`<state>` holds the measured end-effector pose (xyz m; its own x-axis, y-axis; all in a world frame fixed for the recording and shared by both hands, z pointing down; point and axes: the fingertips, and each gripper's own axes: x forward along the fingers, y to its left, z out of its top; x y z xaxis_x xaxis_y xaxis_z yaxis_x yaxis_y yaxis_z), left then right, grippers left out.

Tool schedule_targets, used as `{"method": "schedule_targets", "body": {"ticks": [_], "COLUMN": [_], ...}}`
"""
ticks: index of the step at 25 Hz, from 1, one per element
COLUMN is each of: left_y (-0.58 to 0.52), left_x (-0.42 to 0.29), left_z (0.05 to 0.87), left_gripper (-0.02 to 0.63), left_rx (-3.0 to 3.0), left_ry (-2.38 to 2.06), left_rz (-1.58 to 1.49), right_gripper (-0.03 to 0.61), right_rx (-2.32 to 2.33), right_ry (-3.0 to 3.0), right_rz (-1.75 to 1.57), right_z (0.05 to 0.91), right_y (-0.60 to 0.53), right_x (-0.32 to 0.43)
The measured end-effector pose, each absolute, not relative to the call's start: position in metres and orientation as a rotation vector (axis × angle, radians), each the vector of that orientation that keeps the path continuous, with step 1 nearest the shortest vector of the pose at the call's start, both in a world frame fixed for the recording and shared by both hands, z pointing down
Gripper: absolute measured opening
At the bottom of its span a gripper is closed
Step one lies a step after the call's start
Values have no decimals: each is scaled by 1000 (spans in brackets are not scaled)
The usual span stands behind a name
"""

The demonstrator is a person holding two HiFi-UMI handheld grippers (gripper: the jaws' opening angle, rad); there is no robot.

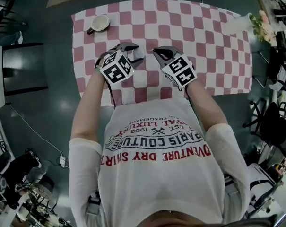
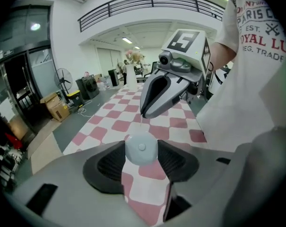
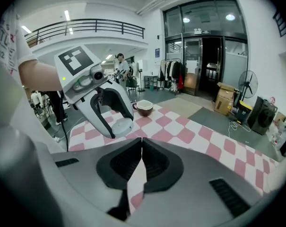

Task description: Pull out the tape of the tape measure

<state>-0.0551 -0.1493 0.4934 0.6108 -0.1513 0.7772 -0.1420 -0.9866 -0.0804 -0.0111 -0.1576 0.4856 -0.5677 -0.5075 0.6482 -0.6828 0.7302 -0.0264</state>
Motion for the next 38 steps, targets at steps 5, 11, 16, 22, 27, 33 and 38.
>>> {"method": "schedule_targets", "body": {"ticks": [5,11,16,22,27,33,38], "left_y": [-154,-166,-171,-171,-180,-180,-178], "left_x": [-55,-73,-83,-81,-102,-104,-108], "left_z": [493,492,489,475,471,467,467], "left_gripper": [230,230,230,230,230,230,230], "left_rx": [-2853,-2887,-2930,-2986,-3052,-3017,-3008], "left_ry": [359,513,613,744,919,986,1015], "left_rz": [-1337,-1349,-1329,-1206,-1153,-1135,-1128], "right_gripper": [32,32,32,32,32,32,32], "right_rx": [952,1068,1144,1281,1384,1394,1444], "right_ry": [-2245,-2169,-2171,-2146,-2079,-2070,-2048], "right_rz": [372,449,522,552,552,496,482], "right_z": [485,490,487,476,475,472,467], "right_y": [-163,-173,-178,-184,-185,-179,-180], "right_x": [-10,15,23,37,66,62,74]}}
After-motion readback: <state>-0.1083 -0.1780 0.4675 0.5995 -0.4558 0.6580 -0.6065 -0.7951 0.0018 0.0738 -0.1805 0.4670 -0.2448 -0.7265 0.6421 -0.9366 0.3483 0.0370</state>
